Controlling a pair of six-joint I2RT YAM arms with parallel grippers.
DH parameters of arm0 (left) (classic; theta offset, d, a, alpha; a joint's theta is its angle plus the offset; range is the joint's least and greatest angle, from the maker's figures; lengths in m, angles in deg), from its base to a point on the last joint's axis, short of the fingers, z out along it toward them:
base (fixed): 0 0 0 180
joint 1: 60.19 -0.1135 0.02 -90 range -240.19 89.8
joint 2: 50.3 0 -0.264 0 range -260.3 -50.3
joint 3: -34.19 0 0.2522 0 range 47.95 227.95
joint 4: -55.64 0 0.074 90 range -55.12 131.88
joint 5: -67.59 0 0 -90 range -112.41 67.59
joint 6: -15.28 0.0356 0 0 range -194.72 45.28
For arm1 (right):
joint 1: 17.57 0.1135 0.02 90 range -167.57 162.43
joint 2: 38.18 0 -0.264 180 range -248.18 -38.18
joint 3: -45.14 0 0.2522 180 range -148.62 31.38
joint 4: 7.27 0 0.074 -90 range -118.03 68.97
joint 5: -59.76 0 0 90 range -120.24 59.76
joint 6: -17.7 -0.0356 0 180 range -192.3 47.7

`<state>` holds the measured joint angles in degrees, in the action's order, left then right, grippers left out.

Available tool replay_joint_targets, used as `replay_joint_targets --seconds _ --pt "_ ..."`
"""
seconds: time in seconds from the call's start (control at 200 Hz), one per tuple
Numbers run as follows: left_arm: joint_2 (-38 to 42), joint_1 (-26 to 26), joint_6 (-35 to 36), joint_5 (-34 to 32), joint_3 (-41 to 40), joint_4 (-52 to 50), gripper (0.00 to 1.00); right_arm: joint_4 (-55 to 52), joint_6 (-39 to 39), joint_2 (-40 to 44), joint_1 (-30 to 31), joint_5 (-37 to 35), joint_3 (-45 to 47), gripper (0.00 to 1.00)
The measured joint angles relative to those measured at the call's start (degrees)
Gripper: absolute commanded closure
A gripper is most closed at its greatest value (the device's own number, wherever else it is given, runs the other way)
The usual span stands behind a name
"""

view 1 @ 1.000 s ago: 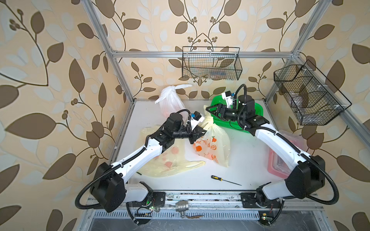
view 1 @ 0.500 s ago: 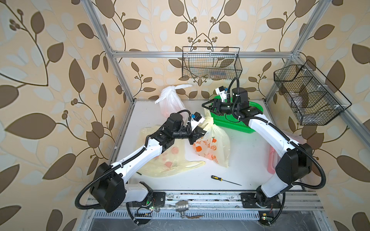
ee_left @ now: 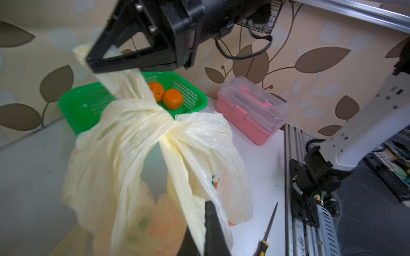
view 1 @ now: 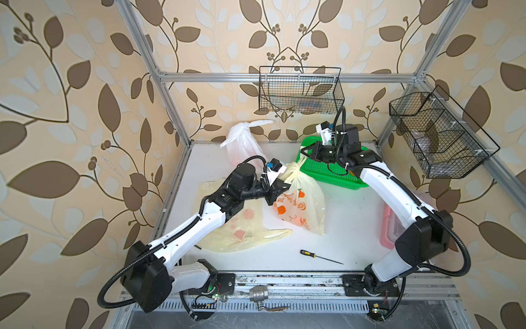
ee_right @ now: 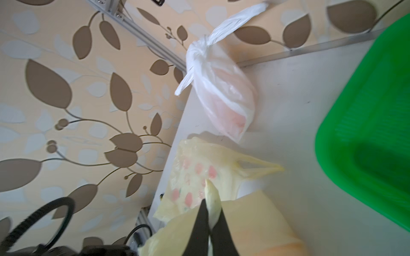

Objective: Place the oranges into plastic bags & tie knots
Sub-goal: Tie the plastic bag at the center of the board.

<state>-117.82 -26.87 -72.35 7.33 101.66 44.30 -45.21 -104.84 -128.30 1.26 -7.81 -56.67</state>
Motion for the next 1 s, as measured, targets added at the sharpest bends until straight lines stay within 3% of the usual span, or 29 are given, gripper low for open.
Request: replay_joint_targets --seconds 0.285,0.505,0.725,0.825,0.85,0.91,0.96,1.0 --pt "3.4 0.3 -11.0 -21.5 0.8 -0.8 1.00 -5.3 8.3 7.0 3.0 -18.7 3.2 1.00" --pt "3.4 1.2 -16.5 -33.2 0.9 -10.3 1.00 -8.4 11.1 8.4 3.3 -29.9 7.0 1.00" --pt "5.1 0.3 -20.7 -34.6 -0.8 -15.5 1.00 -10.6 12.1 9.8 1.7 -34.7 7.9 1.00" --pt "5.6 -1.8 -20.4 -29.8 -0.9 -15.2 1.00 -10.7 12.5 9.9 1.6 -34.4 8.0 1.00" --pt "5.5 -2.8 -20.2 -27.8 -0.9 -15.1 1.00 -10.5 12.7 9.9 1.6 -34.1 8.2 0.90" --pt "4.7 -4.7 -18.9 -24.5 -0.4 -16.1 0.46 -10.1 13.2 10.1 1.1 -32.9 8.7 0.54" --pt "3.7 -5.9 -18.4 -23.7 0.9 -18.6 0.16 -9.7 13.9 10.4 -0.2 -32.4 9.4 0.03" --pt "3.0 -6.8 -17.7 -23.8 1.9 -20.5 0.02 -9.2 14.1 10.9 -1.7 -31.7 10.2 0.00"
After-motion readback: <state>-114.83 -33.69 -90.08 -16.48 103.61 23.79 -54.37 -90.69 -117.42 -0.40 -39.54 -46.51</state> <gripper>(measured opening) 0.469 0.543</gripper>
